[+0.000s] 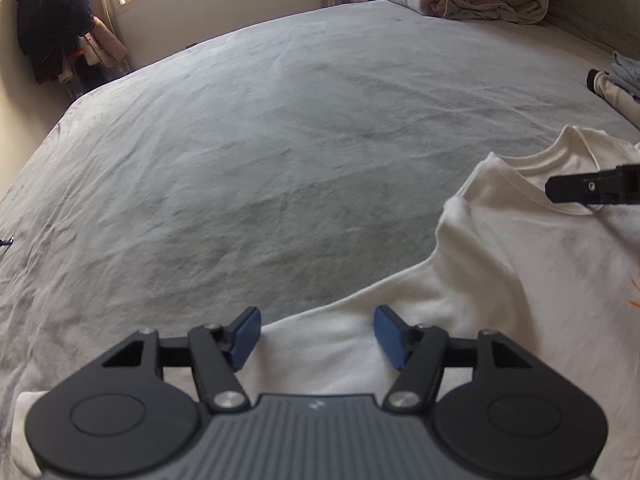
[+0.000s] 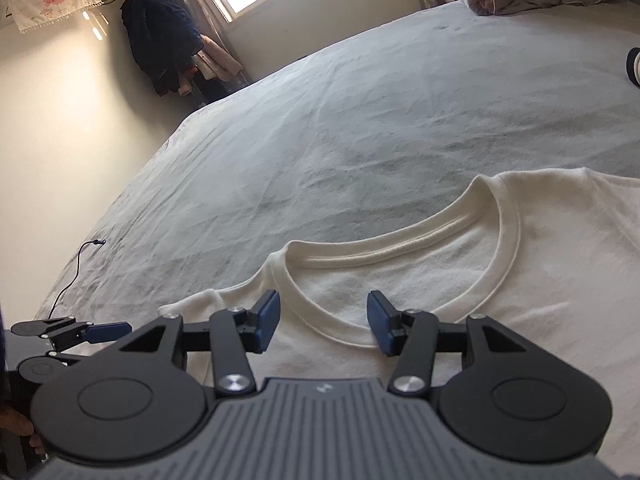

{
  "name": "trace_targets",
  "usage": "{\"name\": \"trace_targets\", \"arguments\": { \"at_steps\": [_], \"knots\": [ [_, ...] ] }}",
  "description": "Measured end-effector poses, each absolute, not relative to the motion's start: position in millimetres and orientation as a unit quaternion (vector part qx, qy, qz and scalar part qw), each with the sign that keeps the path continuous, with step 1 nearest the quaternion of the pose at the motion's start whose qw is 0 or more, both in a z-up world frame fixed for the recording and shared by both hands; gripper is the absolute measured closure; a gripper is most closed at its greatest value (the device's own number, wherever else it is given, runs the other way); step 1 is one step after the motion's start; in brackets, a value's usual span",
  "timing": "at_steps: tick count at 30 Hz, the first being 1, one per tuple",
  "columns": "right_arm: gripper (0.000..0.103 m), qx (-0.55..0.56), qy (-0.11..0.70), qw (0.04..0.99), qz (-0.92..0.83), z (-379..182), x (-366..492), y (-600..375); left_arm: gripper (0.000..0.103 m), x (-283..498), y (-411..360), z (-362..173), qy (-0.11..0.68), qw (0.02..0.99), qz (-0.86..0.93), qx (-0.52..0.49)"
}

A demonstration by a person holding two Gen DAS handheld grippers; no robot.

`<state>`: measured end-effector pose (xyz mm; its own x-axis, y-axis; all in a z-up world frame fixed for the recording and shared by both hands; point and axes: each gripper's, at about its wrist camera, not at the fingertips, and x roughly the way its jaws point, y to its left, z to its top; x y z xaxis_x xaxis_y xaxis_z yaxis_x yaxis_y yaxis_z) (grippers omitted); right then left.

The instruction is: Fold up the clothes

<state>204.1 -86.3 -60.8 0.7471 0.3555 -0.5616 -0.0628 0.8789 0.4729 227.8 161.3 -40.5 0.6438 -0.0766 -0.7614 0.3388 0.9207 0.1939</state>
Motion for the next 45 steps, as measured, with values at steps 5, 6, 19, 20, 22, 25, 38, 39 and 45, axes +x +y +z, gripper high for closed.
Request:
{"name": "trace_targets", "arguments": {
  "at_steps": [5,6,19,20,22,25,38,39,45],
  "knots": [
    [0.05,0.214,0.333,0.912,0.104,-60.3,203.0,-83.4,0.102,203.4,129.7,-47.9,0.367,0.907,-0.064,0.197],
    [0.05,0.21,0.333,0.914,0.102,-59.5,202.7,-81.6,0.102,201.6,133.4,-47.2,0.36,0.915,-0.043,0.177],
    [0.05,0.182,0.345,0.92,0.04,-28.5,191.3,-87.3,0.1,199.3,197.2,-42.2,0.358,0.93,0.085,-0.019],
    [0.05,0.18,0.344,0.921,0.033,-22.8,189.4,-91.6,0.094,194.0,201.6,-40.5,0.358,0.929,0.088,-0.038],
    [0.05,0.178,0.344,0.922,0.019,-11.5,185.6,-100.1,0.068,183.0,209.1,-38.0,0.359,0.926,0.094,-0.069],
    [0.05,0.163,0.336,0.928,0.009,11.5,168.0,-109.6,0.061,165.2,214.2,-39.0,0.362,0.923,0.1,-0.084],
    [0.041,0.117,0.322,0.939,-0.012,79.1,71.8,-158.1,0.042,86.0,214.2,-32.1,0.394,0.901,0.069,-0.167],
    [0.041,0.118,0.328,0.937,-0.013,75.9,61.2,-164.8,0.042,78.7,213.8,-32.1,0.399,0.897,0.057,-0.18],
    [0.041,0.14,0.367,0.919,-0.022,40.8,-1.0,-213.8,0.041,32.6,212.1,-35.5,0.432,0.872,-0.021,-0.229]
  ]
}}
